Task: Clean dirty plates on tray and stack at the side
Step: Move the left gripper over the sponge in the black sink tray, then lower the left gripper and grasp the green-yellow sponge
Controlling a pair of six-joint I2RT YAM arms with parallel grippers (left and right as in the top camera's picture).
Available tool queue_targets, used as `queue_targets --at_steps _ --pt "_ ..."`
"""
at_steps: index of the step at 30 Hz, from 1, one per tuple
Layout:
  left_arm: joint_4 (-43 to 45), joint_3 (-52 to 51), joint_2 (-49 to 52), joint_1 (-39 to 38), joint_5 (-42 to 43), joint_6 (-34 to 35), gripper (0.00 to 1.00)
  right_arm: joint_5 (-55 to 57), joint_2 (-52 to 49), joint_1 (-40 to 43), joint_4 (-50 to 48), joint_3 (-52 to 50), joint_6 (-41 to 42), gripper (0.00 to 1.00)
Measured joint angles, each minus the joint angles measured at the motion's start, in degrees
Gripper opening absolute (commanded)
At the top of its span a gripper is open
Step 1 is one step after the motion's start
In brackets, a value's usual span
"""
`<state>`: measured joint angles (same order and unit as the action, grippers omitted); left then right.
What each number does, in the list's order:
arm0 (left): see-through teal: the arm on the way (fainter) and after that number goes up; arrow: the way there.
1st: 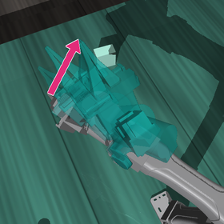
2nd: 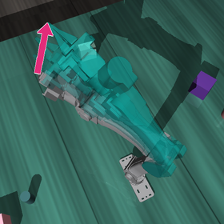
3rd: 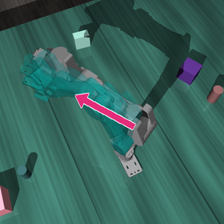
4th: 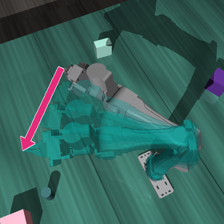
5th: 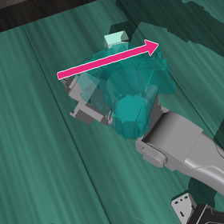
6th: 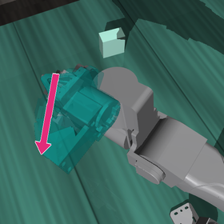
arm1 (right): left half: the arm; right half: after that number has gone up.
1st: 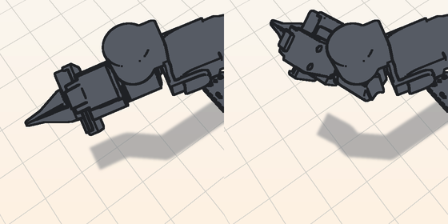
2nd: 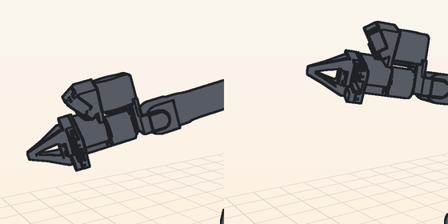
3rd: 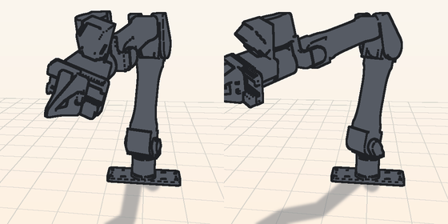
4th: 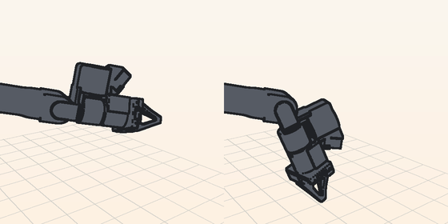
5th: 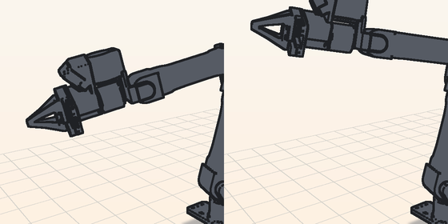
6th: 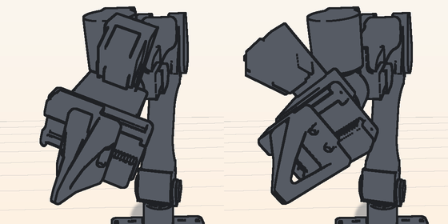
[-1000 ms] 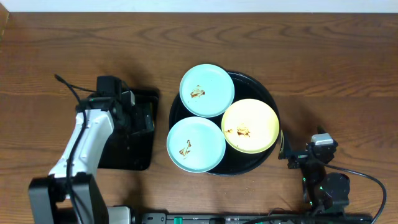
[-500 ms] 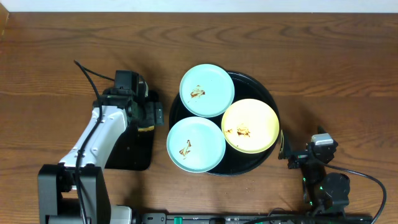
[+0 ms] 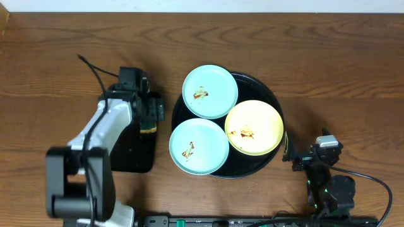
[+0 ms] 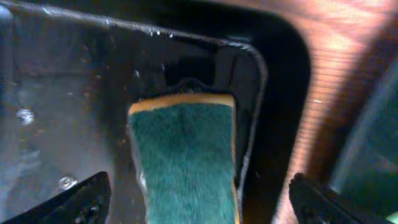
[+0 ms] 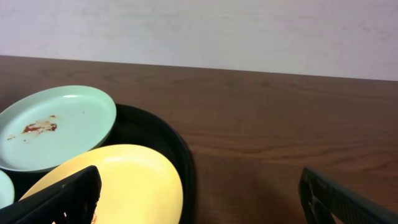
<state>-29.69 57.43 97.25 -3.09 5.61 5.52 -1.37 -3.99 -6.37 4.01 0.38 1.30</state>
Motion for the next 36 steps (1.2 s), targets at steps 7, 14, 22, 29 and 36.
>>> queue_targets --at_steps 7,14,22,29,36 --pt "-1.9 2.4 4.0 0.0 0.0 0.4 0.86 0.0 0.0 0.0 0.0 0.0 0.0 0.99" --pt "-7.4 8.8 4.0 0.0 0.0 0.5 0.87 0.0 0.0 0.0 0.0 0.0 0.0 0.99" --pt "-11.4 12.9 4.0 0.0 0.0 -1.7 0.87 0.0 0.0 0.0 0.0 0.0 0.0 0.99" --pt "-13.5 13.1 4.0 0.9 -4.7 -4.8 0.88 0.0 0.0 0.0 0.0 0.0 0.0 0.99" --pt "-14.7 13.1 4.0 5.7 -3.8 -7.0 0.89 0.0 0.0 0.0 0.0 0.0 0.0 0.99"
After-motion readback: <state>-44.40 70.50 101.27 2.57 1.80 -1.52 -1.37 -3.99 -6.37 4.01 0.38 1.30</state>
